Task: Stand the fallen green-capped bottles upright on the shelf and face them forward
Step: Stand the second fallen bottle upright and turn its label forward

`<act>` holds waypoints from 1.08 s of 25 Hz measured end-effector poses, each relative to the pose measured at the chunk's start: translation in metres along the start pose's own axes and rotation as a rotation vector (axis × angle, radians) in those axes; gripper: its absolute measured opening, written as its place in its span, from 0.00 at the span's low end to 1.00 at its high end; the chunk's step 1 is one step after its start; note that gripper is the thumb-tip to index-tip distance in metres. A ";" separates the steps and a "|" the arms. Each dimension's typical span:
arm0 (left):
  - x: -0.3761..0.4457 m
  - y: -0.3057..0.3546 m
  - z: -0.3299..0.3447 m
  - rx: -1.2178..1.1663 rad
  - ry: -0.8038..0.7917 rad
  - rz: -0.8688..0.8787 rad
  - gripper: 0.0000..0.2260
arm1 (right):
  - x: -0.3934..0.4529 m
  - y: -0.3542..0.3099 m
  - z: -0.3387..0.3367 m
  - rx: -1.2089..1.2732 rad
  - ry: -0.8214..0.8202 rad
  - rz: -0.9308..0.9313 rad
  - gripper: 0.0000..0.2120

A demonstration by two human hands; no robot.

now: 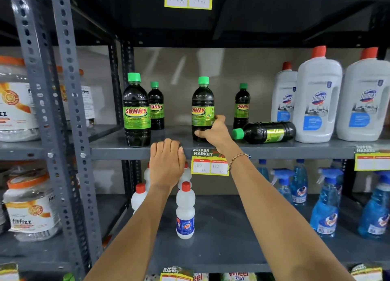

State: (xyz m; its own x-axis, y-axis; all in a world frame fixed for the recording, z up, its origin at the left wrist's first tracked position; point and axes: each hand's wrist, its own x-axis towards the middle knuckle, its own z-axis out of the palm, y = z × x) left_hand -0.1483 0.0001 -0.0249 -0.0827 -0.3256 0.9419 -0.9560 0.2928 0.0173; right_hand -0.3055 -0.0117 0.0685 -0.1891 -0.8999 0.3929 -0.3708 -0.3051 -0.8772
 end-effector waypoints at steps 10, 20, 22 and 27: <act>0.000 -0.001 -0.002 -0.020 0.007 0.005 0.11 | -0.005 -0.007 0.000 -0.050 0.019 0.064 0.41; 0.001 -0.001 -0.002 -0.021 -0.016 0.004 0.13 | -0.011 -0.007 -0.003 -0.039 0.004 0.027 0.25; 0.000 -0.001 -0.002 -0.020 -0.022 -0.001 0.13 | -0.016 -0.009 -0.002 -0.071 0.059 -0.021 0.27; -0.001 -0.002 -0.003 -0.021 -0.016 0.005 0.12 | -0.022 -0.011 -0.002 -0.098 0.111 -0.056 0.31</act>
State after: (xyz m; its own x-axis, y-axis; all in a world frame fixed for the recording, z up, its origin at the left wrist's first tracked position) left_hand -0.1461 0.0021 -0.0248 -0.0922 -0.3380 0.9366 -0.9495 0.3130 0.0195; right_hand -0.2987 0.0118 0.0702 -0.2632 -0.8407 0.4732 -0.4691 -0.3171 -0.8243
